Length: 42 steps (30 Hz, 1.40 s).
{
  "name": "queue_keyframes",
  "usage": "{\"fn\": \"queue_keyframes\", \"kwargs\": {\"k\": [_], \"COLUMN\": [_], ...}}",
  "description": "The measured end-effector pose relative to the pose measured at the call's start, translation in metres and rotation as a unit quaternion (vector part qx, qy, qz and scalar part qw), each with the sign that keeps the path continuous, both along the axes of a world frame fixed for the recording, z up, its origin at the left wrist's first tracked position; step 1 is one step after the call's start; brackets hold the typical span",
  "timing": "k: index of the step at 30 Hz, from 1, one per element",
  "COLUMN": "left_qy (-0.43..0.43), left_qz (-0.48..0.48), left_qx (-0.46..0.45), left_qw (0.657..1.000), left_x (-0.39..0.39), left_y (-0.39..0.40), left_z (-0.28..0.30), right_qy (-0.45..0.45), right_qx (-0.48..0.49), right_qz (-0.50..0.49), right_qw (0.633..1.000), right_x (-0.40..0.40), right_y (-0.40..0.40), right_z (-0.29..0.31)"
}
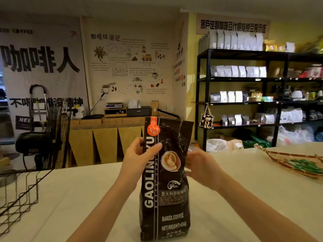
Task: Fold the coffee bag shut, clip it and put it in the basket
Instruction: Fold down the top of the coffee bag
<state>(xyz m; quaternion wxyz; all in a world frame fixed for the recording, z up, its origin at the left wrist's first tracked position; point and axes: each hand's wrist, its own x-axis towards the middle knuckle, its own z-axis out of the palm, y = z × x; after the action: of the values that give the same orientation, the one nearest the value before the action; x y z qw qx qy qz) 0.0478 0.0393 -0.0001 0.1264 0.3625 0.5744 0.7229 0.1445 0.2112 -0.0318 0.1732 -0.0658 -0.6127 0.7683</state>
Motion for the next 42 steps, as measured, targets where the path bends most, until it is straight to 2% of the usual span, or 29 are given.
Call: {"fn": "queue_keyframes", "kwargs": {"k": [3,5,6,8,10,11,12,13,15,16,21,25,34,42], "left_qy": [0.102,0.242,0.331,0.495,0.600,0.616,0.609,0.586,0.535,0.523,0.537,0.528,0.480,0.468], "left_qz": [0.064,0.143,0.179,0.226,0.200,0.160,0.115,0.077,0.049,0.048,0.032,0.055,0.107,0.164], "left_qx": [-0.012,-0.017,-0.025,-0.053,-0.131,-0.182,-0.223,-0.242,-0.229,-0.227,-0.257,-0.224,-0.181,-0.172], "left_qw": [0.993,0.959,0.926,0.837,0.764,0.750,0.752,0.769,0.812,0.820,0.803,0.817,0.852,0.851], "left_x": [0.001,-0.001,0.000,0.003,0.007,0.009,0.011,0.012,0.011,0.010,0.004,-0.003,-0.002,-0.013], "left_y": [0.004,0.009,0.011,0.017,0.027,0.032,0.037,0.041,0.048,0.049,0.049,0.048,0.047,0.046], "left_z": [0.017,0.032,0.040,0.058,0.074,0.080,0.084,0.088,0.093,0.096,0.103,0.097,0.090,0.097], "right_qy": [-0.005,0.002,0.005,0.010,0.015,0.016,0.016,0.016,0.018,0.019,0.007,-0.007,0.002,0.024], "right_qx": [0.008,0.038,0.058,0.078,0.080,0.080,0.080,0.080,0.085,0.090,0.130,0.155,0.149,0.155], "right_qz": [0.099,0.107,0.096,0.069,0.050,0.045,0.042,0.042,0.047,0.050,0.033,-0.010,-0.033,-0.050], "right_qw": [0.995,0.993,0.994,0.995,0.995,0.996,0.996,0.996,0.995,0.995,0.991,0.988,0.988,0.986], "right_x": [0.004,0.005,0.005,0.003,0.002,0.002,0.002,0.002,0.003,0.004,0.002,-0.001,0.000,0.000], "right_y": [-0.010,-0.016,-0.019,-0.022,-0.023,-0.023,-0.023,-0.023,-0.023,-0.023,-0.030,-0.037,-0.042,-0.048], "right_z": [-0.031,-0.035,-0.034,-0.036,-0.038,-0.039,-0.039,-0.040,-0.039,-0.038,-0.037,-0.039,-0.043,-0.038]}}
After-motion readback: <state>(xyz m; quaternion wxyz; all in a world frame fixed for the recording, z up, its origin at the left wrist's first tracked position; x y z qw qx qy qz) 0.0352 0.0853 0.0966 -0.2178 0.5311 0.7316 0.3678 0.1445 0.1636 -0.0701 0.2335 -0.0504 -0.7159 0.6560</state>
